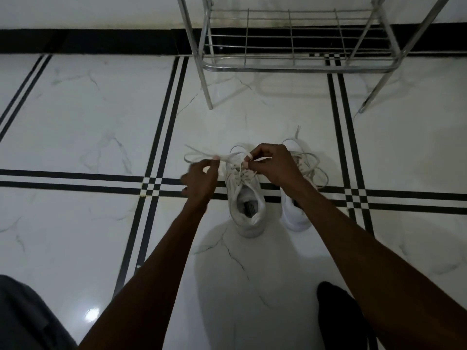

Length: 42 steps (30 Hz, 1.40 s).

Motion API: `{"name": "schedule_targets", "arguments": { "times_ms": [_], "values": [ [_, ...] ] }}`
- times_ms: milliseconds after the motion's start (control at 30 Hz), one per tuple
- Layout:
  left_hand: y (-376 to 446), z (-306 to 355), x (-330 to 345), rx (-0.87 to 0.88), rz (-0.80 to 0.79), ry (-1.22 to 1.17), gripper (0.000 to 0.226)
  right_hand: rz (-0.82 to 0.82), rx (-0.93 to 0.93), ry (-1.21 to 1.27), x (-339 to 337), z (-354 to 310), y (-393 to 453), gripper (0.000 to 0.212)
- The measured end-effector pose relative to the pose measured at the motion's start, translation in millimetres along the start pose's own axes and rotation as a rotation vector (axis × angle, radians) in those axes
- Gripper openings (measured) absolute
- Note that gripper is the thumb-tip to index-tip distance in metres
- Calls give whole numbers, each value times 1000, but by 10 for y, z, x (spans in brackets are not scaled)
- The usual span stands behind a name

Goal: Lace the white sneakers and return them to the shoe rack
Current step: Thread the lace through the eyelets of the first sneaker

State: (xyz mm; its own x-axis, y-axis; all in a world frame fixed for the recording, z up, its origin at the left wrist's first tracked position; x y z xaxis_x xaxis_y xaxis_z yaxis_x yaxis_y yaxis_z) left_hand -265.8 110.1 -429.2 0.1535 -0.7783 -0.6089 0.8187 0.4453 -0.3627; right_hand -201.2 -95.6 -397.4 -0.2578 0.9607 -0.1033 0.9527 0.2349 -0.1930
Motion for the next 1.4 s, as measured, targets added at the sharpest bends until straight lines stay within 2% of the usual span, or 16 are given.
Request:
{"name": "schedule_targets", "arguments": {
  "times_ms": [100,200,400,567,867,1067,1200,1300,1400],
  "values": [
    [-161,149,225,-49,-200,-215,56,-13,-2,44,76,-3,-4,17],
    [-196,131,332,-125,-290,-326,53,-31,-8,109,133,-14,-34,13],
    [-216,89,315,-89,-251,-433,34,-52,37,110,112,33,-68,26],
    [-229,82,366,-85,-223,-445,41,-61,32,119,135,10,-69,23],
    [-212,85,372,-36,-188,-443,45,-41,67,164,82,93,-71,34],
    [-276,171,354,39,-203,-376,47,-17,61,209,78,61,-98,28],
    [-300,179,368,176,-291,-252,21,30,81,228,59,66,-100,23],
    [-271,183,351,250,-305,-214,13,54,72,149,65,90,-67,22],
    [-242,143,269,238,-236,-267,13,-42,38,-112,117,98,-52,28]
  ]
}}
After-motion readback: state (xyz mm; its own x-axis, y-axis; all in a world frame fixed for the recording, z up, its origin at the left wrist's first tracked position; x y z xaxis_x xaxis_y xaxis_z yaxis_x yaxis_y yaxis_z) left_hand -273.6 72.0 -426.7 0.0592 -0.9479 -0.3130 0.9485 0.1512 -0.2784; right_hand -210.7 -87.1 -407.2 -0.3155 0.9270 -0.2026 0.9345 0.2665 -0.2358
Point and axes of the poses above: each hand's wrist, its own y-axis towards the middle knuckle, its own x-axis out of the palm, z = x × y, the point moved 8 cm from there along y, towards the middle knuckle, and after that the axes turned 10 degrees about y, right-handed, at the moved point
